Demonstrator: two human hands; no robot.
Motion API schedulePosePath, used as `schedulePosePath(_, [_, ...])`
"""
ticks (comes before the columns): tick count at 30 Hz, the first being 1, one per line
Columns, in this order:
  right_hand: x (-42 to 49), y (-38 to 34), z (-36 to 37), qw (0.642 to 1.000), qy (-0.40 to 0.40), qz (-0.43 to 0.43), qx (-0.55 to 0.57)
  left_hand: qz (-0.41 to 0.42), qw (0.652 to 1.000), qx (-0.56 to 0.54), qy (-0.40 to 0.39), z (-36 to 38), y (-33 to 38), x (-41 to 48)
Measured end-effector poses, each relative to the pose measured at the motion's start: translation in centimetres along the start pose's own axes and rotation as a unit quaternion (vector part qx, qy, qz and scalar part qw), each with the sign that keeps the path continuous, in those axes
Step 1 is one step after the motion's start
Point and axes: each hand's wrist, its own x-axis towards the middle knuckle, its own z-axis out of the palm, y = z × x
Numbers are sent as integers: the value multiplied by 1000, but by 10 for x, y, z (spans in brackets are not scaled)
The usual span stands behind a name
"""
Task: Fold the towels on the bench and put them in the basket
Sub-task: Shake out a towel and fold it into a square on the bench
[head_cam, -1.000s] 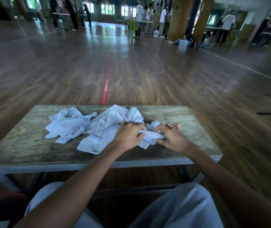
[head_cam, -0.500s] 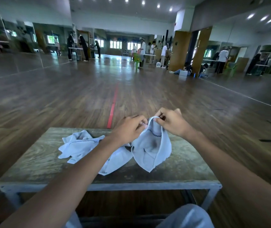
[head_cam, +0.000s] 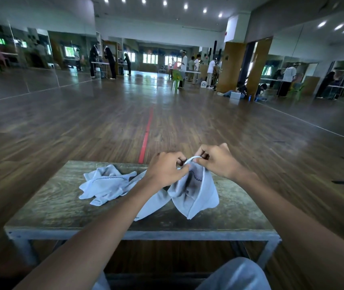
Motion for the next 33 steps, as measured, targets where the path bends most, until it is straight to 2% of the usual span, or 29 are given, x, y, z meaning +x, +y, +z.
schedulePosePath(4, [-4,3,3,1000,-9,-2,-13,29,999,20,-2,-8,-5,4])
schedulePosePath(7, [-10,12,2,997,-32,42,-58,53,995,84,0,-27,-9,11])
schedulePosePath(11, [-9,27,-15,996,-51,61,-39,51,985,164,18,-64,-18,23])
schedulePosePath(15, [6,37,-48,994,-74,44,-72,64,961,268,-4,-98,-25,35])
schedulePosePath(21, [36,22,-109,994,-52,16,-98,71,920,384,-20,-128,-29,58])
schedulePosePath(23, [49,15,-129,993,-36,20,-112,89,899,429,-11,-139,-20,66])
schedulePosePath(25, [63,6,-153,992,-4,26,-121,96,895,436,22,-157,-1,75])
schedulePosePath(27, [74,-7,-181,989,73,36,-126,95,890,441,68,-178,21,88])
schedulePosePath(29, [83,-20,-205,979,155,46,-120,85,892,431,109,-201,41,106])
schedulePosePath(33, [91,-38,-237,965,205,51,-157,84,901,396,154,-244,64,134])
